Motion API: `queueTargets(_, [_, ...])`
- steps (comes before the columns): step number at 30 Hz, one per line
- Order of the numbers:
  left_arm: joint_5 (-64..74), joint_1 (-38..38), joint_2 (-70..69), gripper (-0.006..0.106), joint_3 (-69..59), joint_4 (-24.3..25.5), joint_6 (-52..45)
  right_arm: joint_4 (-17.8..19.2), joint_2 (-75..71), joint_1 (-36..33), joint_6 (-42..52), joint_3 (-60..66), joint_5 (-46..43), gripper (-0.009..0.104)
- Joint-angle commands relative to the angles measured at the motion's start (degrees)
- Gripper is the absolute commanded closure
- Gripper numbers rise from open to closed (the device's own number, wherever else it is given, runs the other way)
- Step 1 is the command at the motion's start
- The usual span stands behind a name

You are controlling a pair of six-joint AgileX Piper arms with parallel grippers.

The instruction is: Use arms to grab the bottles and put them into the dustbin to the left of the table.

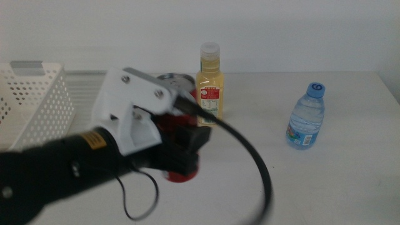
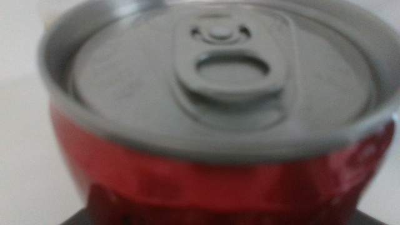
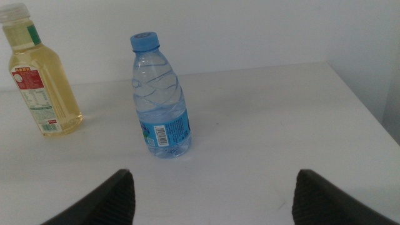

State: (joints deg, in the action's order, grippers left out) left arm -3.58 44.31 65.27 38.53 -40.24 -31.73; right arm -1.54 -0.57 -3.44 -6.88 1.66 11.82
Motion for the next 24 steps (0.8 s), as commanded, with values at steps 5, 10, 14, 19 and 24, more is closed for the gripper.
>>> queueTargets(5, [17.0, -12.3, -1.4, 0.105, 10.7, 26.5, 28.1, 0.4, -1.6, 0.2, 0.7, -0.5, -4.3, 0.029])
queueTargets(10, [31.8, -19.3, -1.1, 0.105, 18.9, 29.4, 29.4, 0.4, -1.6, 0.2, 0.7, -0.5, -4.3, 0.029])
queueTargets(14, [42.6, -26.6, 0.9, 0.105, 24.7, 29.5, 29.1, 0.4, -1.6, 0.2, 0.7, -0.5, -4.3, 0.029])
queueTargets(19, [52.9, -37.4, 4.1, 0.105, 30.3, 29.4, 27.9, 0.4, -1.6, 0.2, 0.7, -0.5, -4.3, 0.029])
queueTargets(24, [60.5, -45.0, 8.4, 0.105, 37.3, 28.2, 24.6, 0.4, -1.6, 0.2, 0.7, -0.5, -4.3, 0.029])
